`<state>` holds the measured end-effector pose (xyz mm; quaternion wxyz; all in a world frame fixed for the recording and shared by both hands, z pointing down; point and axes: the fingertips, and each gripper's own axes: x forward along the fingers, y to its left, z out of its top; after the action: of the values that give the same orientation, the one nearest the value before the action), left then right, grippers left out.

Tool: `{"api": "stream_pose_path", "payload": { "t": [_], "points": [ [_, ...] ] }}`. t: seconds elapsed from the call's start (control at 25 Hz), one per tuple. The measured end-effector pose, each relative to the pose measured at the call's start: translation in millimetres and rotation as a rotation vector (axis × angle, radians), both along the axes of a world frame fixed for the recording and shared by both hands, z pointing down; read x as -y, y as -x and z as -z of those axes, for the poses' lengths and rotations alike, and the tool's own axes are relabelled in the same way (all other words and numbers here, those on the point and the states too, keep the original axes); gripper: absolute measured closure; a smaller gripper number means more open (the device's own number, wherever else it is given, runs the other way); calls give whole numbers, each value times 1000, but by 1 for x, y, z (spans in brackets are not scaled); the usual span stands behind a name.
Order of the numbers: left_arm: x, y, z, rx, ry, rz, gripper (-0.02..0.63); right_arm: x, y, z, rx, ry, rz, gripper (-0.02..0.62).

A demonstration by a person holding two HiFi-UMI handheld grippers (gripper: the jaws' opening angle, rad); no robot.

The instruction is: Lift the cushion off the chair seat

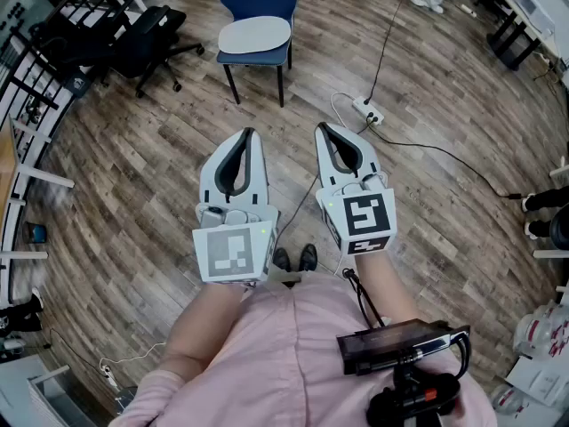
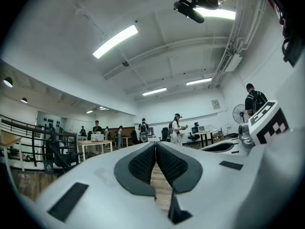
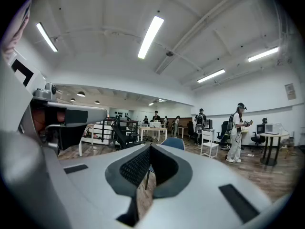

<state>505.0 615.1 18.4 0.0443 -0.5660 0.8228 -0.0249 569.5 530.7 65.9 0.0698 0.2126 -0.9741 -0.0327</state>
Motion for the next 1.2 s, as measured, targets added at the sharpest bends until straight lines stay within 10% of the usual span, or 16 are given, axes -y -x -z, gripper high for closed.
{"api": "stream_pose_path", "payload": {
  "t": [0.68,1.2],
  "points": [
    [3,15,-2,8,-2,62,592,10,16,-5,37,33,78,583],
    [57,119,-36,-52,9,98,592,74,104,-35,-18,32,55,482]
  ]
}}
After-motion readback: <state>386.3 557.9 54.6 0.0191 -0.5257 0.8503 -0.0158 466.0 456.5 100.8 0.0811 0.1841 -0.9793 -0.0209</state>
